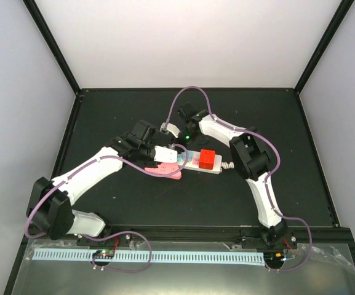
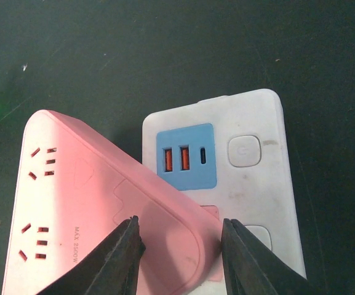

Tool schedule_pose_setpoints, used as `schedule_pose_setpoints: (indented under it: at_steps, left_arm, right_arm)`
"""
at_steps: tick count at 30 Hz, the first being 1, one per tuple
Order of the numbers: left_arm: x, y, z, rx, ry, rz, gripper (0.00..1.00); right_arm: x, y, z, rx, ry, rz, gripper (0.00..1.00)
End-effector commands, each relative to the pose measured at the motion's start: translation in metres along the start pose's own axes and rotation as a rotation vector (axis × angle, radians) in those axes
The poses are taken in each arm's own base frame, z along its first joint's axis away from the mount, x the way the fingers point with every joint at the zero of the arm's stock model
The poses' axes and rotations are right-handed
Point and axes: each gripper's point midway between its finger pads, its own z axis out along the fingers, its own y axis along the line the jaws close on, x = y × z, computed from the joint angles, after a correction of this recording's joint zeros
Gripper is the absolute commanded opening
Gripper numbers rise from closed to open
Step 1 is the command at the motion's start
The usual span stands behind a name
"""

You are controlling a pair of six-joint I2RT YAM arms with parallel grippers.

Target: Pull the plug off the socket

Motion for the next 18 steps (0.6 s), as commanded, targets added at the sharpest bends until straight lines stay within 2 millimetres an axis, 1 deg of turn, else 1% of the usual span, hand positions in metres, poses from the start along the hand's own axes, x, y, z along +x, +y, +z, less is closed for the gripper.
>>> schedule_pose_setpoints:
  at_steps: [1, 4, 7, 13, 18]
  left_arm:
    - [-0.003, 0.001, -0.002, 0.029, -0.027, -0.009, 0.02]
    - [-0.007, 0.004, -0.008, 0.028, -0.042, -0.021, 0.01]
    - [-0.011, 0.003, -0.014, 0.041, -0.060, -0.042, 0.02]
    - [-0.016, 0.002, -0.027, 0.058, -0.086, -0.114, 0.01]
    - [-0.018, 0.001, -0.040, 0.060, -0.114, -0.171, 0.01]
  right_arm:
    - [0.088, -0.023, 0.036, 0.087, 0.285, 0.096, 0.39]
    - [0.088, -0.022, 0.037, 0.085, 0.285, 0.094, 0.40]
    - [0.081, -0.021, 0.034, 0.082, 0.269, 0.092, 0.43]
    - [0.041, -0.010, 0.016, 0.061, 0.191, 0.062, 0.51]
    - [0.007, 0.001, -0.006, 0.061, 0.124, 0.014, 0.56]
